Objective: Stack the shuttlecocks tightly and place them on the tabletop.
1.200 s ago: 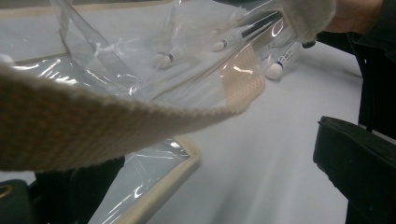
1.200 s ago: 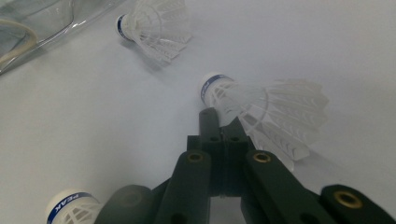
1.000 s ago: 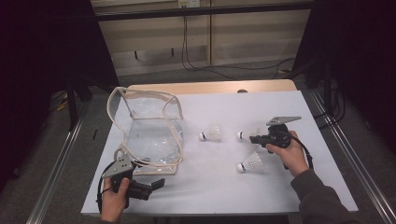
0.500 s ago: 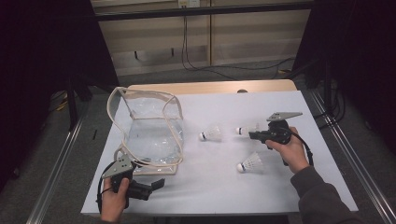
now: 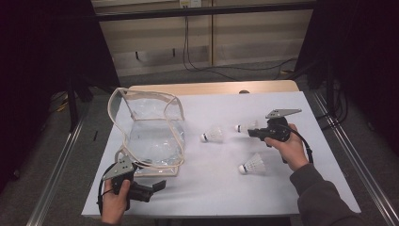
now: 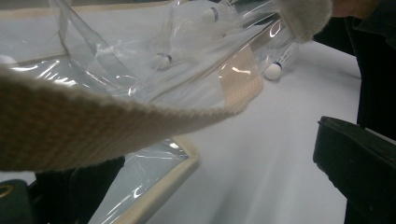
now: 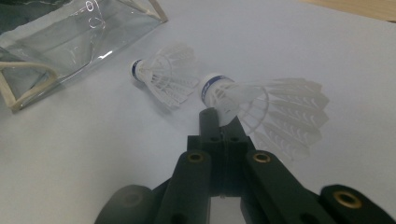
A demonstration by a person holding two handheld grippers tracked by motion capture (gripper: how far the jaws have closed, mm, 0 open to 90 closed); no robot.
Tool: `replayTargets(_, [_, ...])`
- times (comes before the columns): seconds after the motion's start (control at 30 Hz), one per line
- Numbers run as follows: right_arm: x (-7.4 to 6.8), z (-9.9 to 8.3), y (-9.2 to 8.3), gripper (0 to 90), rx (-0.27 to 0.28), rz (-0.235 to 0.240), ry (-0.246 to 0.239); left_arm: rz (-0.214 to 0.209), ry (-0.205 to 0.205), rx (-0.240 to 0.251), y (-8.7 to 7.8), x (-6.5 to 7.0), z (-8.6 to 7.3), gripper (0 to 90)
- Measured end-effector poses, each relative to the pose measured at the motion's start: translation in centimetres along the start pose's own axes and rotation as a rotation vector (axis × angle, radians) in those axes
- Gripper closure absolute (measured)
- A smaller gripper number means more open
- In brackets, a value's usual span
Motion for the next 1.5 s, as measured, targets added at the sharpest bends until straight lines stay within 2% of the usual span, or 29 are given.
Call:
replayTargets(0.23, [0.1,0.3,0.1,90.0,0.004,0.005,0.012,-0.002,-0.001,0.004,0.0,0.0,0.0,2.0])
replayTargets(0.7, [-0.3,1.4,0.5,90.0,0.003,0.004,-0.02,-0.005,0.003,0.003,0.0,-0.1,0.0,2.0])
replayTargets(1.5, [-0.8,3.0,0.8,90.0,0.013,0.005,-0.036,-0.006,0.003,0.004,-0.1,-0.1,0.0,2.0])
Point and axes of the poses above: each handheld gripper's, and its own axes: y roughly forward along the jaws, z roughly out of its top, x roughly to its right, the point moved 3 cm from there along y, roughly forward along the jaws, and after that the axes turned 13 degrees about -x, right-handed, at the moved point
